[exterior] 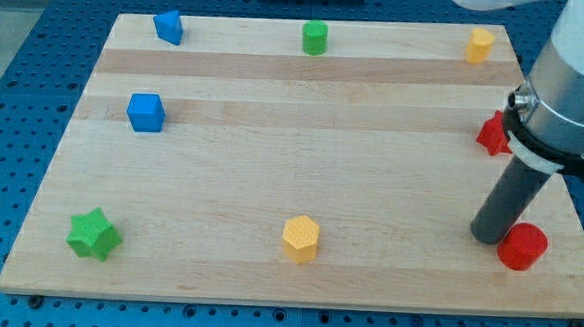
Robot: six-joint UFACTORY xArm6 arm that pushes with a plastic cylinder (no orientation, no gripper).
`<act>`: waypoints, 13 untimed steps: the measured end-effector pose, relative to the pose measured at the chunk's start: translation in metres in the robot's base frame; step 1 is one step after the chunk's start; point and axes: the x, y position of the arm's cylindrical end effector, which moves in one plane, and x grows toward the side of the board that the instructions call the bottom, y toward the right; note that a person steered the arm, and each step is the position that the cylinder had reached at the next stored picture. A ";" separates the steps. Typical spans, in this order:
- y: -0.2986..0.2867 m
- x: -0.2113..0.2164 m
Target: Move the yellow hexagon below the blue triangle
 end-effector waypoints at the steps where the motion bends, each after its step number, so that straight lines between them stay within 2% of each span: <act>1: -0.012 0.002; 3: -0.110 0.058; 4: -0.169 0.069; 5: -0.196 0.063; 9: -0.195 -0.019; 13: -0.165 -0.120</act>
